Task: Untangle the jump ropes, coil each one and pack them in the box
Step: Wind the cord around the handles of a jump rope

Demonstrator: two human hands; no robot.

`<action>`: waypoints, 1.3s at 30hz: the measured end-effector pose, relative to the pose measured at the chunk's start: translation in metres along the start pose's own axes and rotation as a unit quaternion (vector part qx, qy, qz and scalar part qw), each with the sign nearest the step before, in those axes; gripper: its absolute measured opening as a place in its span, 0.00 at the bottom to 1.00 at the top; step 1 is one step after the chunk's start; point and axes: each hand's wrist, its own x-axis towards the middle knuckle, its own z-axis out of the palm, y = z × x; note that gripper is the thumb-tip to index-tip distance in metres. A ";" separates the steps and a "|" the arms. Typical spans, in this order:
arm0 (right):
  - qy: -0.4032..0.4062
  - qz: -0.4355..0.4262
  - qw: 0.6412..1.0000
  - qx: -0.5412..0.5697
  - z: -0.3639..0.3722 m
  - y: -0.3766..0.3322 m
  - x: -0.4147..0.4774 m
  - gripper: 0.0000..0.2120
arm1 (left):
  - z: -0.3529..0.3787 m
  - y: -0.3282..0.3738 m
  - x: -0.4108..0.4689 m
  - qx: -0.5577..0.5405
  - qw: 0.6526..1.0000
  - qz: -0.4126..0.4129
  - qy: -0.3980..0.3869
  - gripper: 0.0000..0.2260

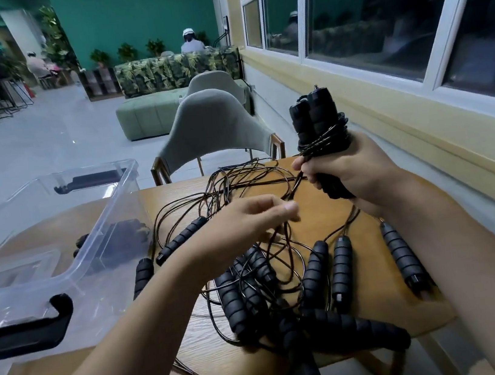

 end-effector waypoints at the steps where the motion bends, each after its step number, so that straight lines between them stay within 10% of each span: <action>1: -0.004 0.006 1.000 -0.006 0.002 0.002 -0.001 0.07 | 0.002 -0.002 -0.001 -0.017 1.000 -0.006 -0.018 0.15; 6: -0.018 0.044 0.995 -0.089 0.007 0.012 0.000 0.07 | -0.005 -0.004 -0.007 -0.086 0.995 -0.042 -0.007 0.13; 12: -0.095 0.128 0.964 -0.211 0.014 0.024 0.000 0.13 | -0.021 0.000 -0.017 0.327 0.945 -0.006 0.026 0.08; 20: -0.149 0.172 0.909 -0.348 0.045 0.024 -0.006 0.23 | -0.005 0.007 -0.027 0.455 0.885 0.100 0.007 0.08; 27: -0.310 0.131 0.810 -0.481 0.067 0.023 -0.017 0.31 | -0.014 0.006 -0.026 0.407 0.893 0.191 0.029 0.03; 30: -0.357 0.080 0.785 -0.500 0.074 0.019 -0.022 0.15 | -0.016 0.006 -0.026 0.422 0.877 0.220 0.073 0.04; 39: -0.415 0.052 0.817 -0.397 0.071 0.003 -0.032 0.13 | -0.049 -0.002 -0.020 0.099 0.990 0.105 -0.004 0.06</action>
